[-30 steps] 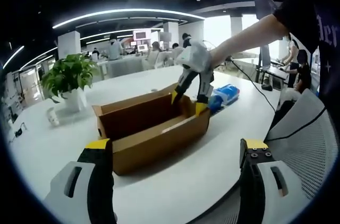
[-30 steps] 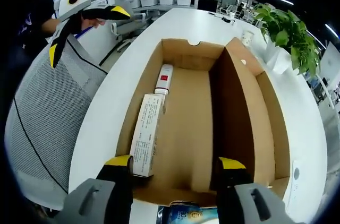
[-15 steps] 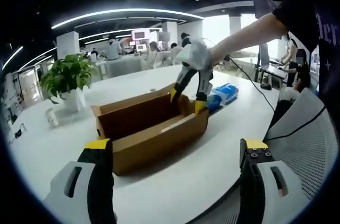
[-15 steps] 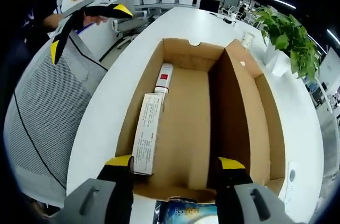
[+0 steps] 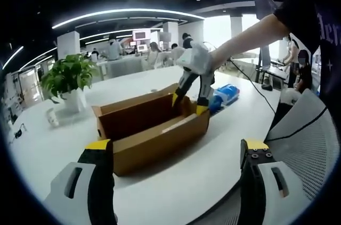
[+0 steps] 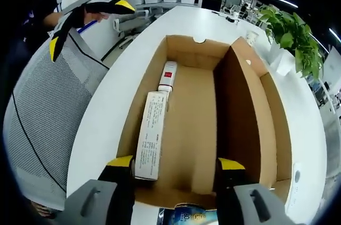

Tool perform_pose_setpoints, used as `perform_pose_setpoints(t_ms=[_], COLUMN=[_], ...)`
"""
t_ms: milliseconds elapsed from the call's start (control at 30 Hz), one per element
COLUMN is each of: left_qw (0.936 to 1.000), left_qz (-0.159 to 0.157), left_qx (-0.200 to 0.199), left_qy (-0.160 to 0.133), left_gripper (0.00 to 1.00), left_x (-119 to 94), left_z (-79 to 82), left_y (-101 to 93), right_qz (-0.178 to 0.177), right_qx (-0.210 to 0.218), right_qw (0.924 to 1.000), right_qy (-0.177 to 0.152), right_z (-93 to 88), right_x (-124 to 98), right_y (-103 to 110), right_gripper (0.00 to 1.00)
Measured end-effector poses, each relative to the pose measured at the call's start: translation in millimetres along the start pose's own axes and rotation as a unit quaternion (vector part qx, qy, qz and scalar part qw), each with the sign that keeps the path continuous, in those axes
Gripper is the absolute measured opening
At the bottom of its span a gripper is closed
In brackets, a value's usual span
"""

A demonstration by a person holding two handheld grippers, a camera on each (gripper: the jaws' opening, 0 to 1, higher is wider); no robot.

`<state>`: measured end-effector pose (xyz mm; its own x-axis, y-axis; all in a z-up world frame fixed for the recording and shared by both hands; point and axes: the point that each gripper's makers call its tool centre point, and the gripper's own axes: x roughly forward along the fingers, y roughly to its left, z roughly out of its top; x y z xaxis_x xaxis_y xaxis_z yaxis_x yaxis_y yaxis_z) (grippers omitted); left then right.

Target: Operate the shoe box by opening the lid, removing the specified soft item, and placing it in the target area until the item is outside and the box remains undamaged.

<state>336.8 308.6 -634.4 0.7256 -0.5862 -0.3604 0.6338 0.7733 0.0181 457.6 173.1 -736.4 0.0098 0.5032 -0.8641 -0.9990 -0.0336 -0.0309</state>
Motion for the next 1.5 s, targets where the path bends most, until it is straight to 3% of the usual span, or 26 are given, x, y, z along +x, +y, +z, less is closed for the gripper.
perform_pose_setpoints(t_ms=[200,267,1100,1267,1500], left_qw=[1.0000,1.0000,1.0000,1.0000,1.0000], left_qz=[0.001,0.000,0.005,0.007,0.007], left_qx=[0.000,0.001,0.000,-0.001,0.000], left_qy=[-0.001,-0.002,-0.004,-0.004,-0.003], left_gripper=[0.98,0.98,0.98,0.98,0.98], left_x=[-0.2,-0.3,-1.0,-1.1,-0.5], left_z=[0.0,0.1,-1.6,-2.1,0.3], left_y=[0.9,0.9,4.4,5.2,2.2], right_qz=[0.001,0.006,-0.003,0.008,-0.003], right_qx=[0.001,0.019,-0.010,-0.023,-0.034], right_qw=[0.9999,0.9996,0.9994,0.9992,0.9987], right_qy=[-0.010,-0.022,-0.033,-0.032,-0.039], right_z=[9.0,14.1,29.4,29.4,31.4], right_x=[4.7,6.9,33.7,34.3,31.7], right_y=[3.6,5.7,12.7,20.1,18.2], right_gripper=[0.52,0.49,0.28,0.17,0.16])
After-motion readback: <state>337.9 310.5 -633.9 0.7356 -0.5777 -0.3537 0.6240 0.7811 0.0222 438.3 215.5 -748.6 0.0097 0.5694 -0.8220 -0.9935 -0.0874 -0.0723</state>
